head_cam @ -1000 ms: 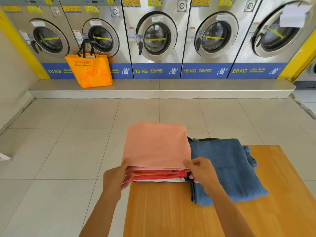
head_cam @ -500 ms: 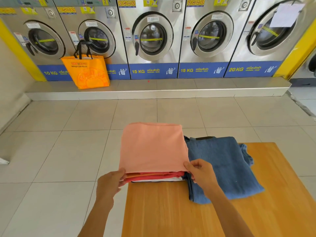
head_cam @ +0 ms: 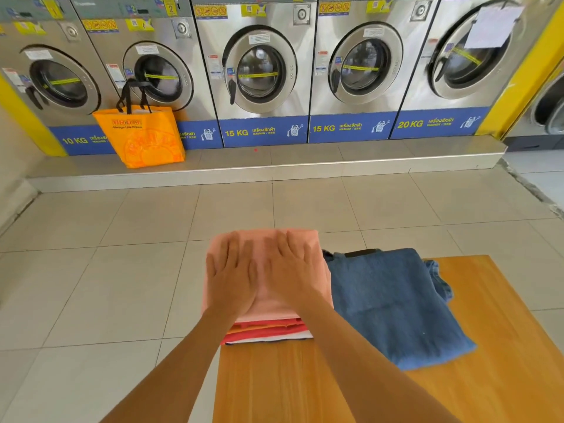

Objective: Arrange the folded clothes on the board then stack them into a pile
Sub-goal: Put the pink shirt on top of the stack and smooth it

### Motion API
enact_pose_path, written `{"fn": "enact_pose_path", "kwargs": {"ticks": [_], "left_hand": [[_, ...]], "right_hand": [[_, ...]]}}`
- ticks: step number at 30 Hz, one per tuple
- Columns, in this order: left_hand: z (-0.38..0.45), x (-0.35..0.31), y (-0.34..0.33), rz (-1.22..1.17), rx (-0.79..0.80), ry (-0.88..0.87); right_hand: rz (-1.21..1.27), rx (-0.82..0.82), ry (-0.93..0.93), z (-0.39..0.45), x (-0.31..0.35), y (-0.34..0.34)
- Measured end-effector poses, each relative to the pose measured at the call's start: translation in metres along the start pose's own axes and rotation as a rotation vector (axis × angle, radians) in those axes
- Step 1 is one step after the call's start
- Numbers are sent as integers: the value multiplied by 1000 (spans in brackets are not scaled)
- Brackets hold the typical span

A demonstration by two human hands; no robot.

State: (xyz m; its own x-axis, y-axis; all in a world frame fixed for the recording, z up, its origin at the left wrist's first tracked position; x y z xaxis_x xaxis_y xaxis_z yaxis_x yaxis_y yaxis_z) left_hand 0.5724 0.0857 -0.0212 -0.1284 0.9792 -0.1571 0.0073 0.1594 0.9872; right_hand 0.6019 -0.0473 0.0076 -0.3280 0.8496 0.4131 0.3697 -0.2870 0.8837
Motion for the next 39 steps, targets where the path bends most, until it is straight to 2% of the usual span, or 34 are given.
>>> {"fn": "enact_pose_path", "kwargs": {"ticks": [3,6,9,12,14,16,19,23,34,39], "left_hand": [[-6,4,-7,15,-49,-6],[-13,0,-7,-71,-65,45],[-12,3,-6,-174,-12,139],[-1,4,18,-171,-33,120],[12,1,34,-136,-97,85],[19,-2,31,-42,-103,54],[18,4,7,-63,-30,79],[9,5,3,-162,-51,109],[11,10,-16,-174,12,227],[-8,12,-13,-193,70,235]], "right_hand": [[21,-87,-127,-1,-47,-11],[180,-124,-323,-11,-92,-20],[147,-111,-379,-18,-103,-25],[91,-110,-406,-12,-98,-16],[8,-206,-364,-9,-80,-2],[-52,-265,-231,-7,-57,3],[-19,-160,-86,-2,-43,-18],[11,-170,-117,-1,-54,-28],[-21,-200,-120,-1,-53,-35],[-29,-134,-119,-7,-56,-37]]}}
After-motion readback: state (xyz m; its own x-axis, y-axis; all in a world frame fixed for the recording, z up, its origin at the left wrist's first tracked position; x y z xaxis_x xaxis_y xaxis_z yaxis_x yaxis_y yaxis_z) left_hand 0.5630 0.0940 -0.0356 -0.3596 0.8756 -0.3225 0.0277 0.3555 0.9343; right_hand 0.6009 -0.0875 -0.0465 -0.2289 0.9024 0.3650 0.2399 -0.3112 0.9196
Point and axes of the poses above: each hand's wrist, its own z-axis towards the middle knuckle, its own y-axis out of the back of the hand, x = y × z, the point moved 7 cm from there along z, towards the middle knuckle, and after that the axes turned 9 degrees about x, right-handed, at the moved point
